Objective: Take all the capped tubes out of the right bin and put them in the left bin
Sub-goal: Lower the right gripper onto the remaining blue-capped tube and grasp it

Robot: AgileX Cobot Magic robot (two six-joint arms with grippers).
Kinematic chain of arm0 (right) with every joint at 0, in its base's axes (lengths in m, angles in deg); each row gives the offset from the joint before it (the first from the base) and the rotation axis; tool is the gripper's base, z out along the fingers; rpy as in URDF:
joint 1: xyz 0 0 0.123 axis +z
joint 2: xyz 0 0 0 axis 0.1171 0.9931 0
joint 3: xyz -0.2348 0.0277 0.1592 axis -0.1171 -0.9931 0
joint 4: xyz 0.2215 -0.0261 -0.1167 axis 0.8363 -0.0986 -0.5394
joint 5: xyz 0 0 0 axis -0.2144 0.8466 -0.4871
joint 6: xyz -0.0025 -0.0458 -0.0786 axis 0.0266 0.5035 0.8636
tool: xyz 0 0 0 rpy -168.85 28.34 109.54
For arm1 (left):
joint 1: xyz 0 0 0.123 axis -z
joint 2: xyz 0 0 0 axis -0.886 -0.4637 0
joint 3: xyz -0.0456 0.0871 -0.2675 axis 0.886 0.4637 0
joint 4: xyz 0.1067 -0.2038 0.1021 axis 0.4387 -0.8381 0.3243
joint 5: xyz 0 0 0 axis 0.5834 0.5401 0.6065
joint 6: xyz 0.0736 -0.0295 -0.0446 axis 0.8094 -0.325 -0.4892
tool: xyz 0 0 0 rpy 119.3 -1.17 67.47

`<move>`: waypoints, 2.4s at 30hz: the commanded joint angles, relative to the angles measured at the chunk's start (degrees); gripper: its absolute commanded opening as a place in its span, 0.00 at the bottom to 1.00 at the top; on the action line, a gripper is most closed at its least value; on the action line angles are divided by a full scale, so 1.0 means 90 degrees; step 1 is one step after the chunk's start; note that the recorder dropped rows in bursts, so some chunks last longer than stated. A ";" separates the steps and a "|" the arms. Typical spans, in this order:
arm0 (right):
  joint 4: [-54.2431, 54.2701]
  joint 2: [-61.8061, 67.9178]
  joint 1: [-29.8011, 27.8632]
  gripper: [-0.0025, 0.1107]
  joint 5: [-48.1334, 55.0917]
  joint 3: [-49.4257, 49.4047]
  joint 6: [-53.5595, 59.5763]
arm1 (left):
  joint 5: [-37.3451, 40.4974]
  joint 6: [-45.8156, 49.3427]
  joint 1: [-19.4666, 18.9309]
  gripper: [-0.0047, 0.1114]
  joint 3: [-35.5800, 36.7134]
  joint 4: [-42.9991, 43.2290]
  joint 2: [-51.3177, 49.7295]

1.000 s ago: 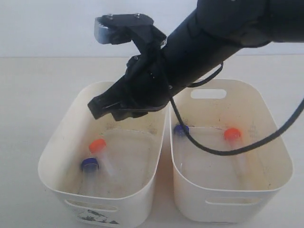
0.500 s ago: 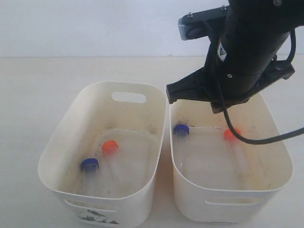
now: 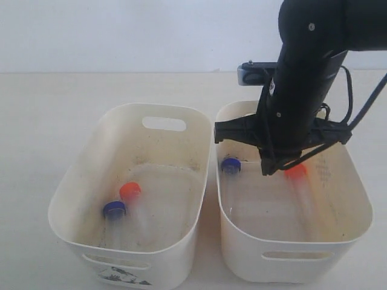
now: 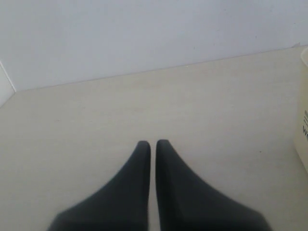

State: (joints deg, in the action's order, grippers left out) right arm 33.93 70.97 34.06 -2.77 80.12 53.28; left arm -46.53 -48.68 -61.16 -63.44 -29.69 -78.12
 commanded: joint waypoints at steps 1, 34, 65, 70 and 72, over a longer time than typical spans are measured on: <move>0.0035 0.0345 -0.0055 0.02 -0.0091 0.0004 0.0149 | -0.0060 -0.0074 -0.0007 0.08 -0.0026 -0.0007 0.0007; 0.0104 0.0199 -0.0285 0.02 -0.0511 0.0004 0.0644 | -0.0060 -0.0074 -0.0007 0.08 -0.0026 -0.0007 0.0007; 0.2382 0.0597 -0.0763 0.03 -0.2802 -0.1263 0.2282 | -0.0060 -0.0074 -0.0007 0.08 -0.0026 -0.0007 0.0007; 0.2370 0.0597 -0.0763 0.25 -0.2802 -0.1263 0.2469 | -0.0060 -0.0074 -0.0007 0.08 -0.0026 -0.0007 0.0007; 0.2370 0.0597 -0.0763 0.45 -0.2818 -0.1263 0.2472 | -0.0060 -0.0074 -0.0007 0.08 -0.0026 -0.0007 0.0007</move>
State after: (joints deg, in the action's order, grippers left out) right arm 55.27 76.44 27.40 -27.58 69.06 74.54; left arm -46.53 -48.68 -61.16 -63.44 -29.69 -78.12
